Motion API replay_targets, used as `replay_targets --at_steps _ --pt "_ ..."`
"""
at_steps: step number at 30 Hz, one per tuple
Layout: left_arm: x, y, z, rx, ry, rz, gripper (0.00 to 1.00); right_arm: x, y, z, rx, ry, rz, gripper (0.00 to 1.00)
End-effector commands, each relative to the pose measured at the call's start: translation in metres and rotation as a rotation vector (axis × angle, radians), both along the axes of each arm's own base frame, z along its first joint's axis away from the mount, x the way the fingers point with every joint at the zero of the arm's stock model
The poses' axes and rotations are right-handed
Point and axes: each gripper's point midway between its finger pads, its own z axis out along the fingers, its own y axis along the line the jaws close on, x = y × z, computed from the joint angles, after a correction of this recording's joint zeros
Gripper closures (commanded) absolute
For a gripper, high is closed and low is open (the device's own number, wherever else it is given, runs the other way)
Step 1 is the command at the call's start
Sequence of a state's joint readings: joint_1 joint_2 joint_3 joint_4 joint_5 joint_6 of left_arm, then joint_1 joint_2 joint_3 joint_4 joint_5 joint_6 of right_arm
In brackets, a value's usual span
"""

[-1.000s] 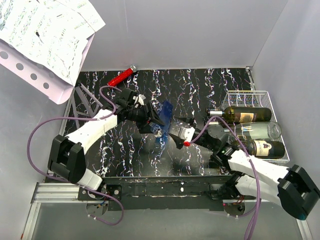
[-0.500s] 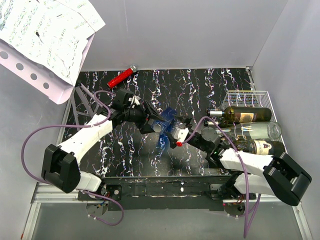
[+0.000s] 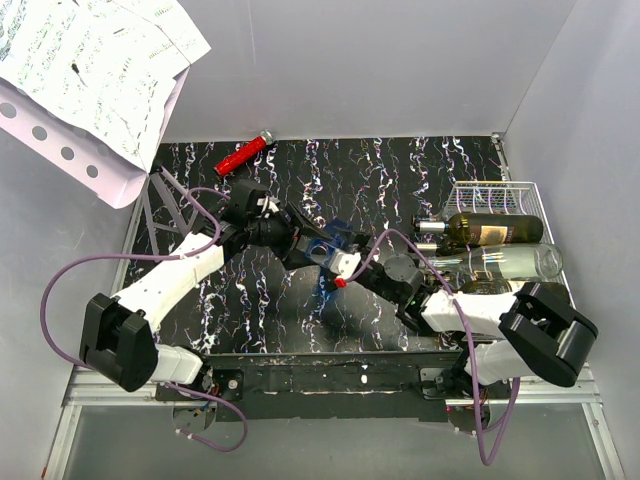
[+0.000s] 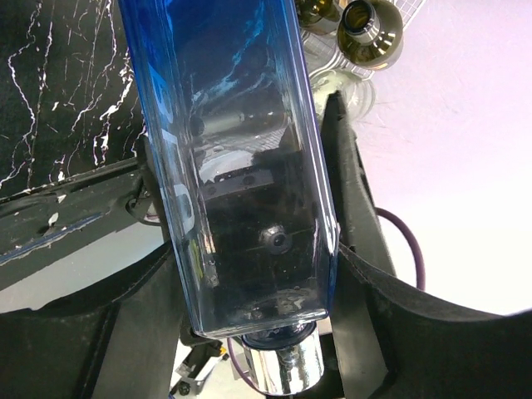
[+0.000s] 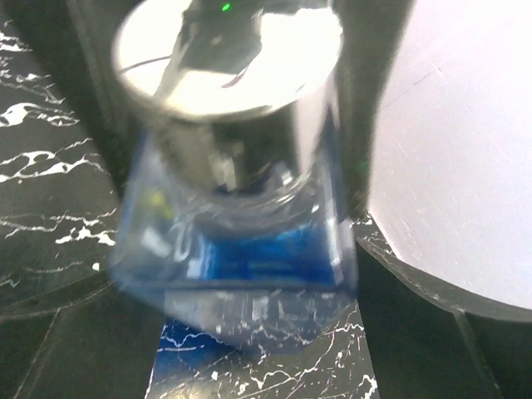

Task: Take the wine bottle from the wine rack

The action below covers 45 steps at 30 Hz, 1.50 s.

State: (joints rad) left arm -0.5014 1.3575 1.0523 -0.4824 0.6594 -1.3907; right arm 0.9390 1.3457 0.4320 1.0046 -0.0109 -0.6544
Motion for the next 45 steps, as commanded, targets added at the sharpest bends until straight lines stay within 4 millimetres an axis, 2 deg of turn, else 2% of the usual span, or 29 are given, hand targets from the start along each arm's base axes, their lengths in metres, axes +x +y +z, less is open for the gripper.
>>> replay_targets --at_steps 1,3,6,9,13,16,19,22,24,31,35,39,45 --pt "-0.018 -0.004 0.050 -0.132 -0.130 -0.061 1.00 0.009 0.011 0.043 0.128 -0.034 -0.018 0.12" --pt "-0.021 -0.001 0.052 -0.132 -0.143 -0.047 1.00 0.007 0.014 0.043 0.135 -0.006 -0.005 0.20" --pt "-0.025 0.001 0.049 -0.130 -0.139 -0.048 1.00 -0.002 0.019 0.041 0.142 0.023 0.051 0.46" --pt "-0.032 0.001 0.036 -0.124 -0.101 -0.078 0.99 -0.009 0.018 0.040 0.178 0.056 0.071 0.59" --pt "-0.031 -0.001 0.036 -0.137 -0.120 -0.093 0.78 -0.013 0.015 0.036 0.179 0.098 0.076 0.64" --pt "-0.029 -0.001 0.048 -0.150 -0.173 -0.090 0.55 -0.011 0.009 0.036 0.190 0.108 0.048 0.66" --pt "-0.029 -0.001 0.054 -0.160 -0.205 -0.101 0.27 -0.012 0.005 0.034 0.196 0.114 0.035 0.67" --pt "-0.029 -0.002 0.056 -0.163 -0.224 -0.115 0.10 -0.012 0.001 0.033 0.199 0.131 0.020 0.69" --pt "-0.030 -0.001 0.056 -0.160 -0.232 -0.122 0.03 -0.009 -0.004 0.031 0.203 0.140 -0.012 0.70" --pt "-0.026 0.002 0.062 -0.121 -0.328 -0.127 0.02 -0.007 -0.010 0.034 0.241 0.189 -0.041 0.71" --pt "-0.026 0.005 0.073 -0.100 -0.407 -0.145 0.02 -0.008 -0.018 0.038 0.267 0.268 -0.053 0.71" --pt "-0.023 0.010 0.080 -0.059 -0.476 -0.147 0.02 -0.009 -0.022 0.046 0.290 0.272 -0.057 0.71" --pt "-0.017 0.018 0.093 0.002 -0.678 -0.168 0.02 0.003 -0.030 0.055 0.288 0.307 -0.130 0.72"
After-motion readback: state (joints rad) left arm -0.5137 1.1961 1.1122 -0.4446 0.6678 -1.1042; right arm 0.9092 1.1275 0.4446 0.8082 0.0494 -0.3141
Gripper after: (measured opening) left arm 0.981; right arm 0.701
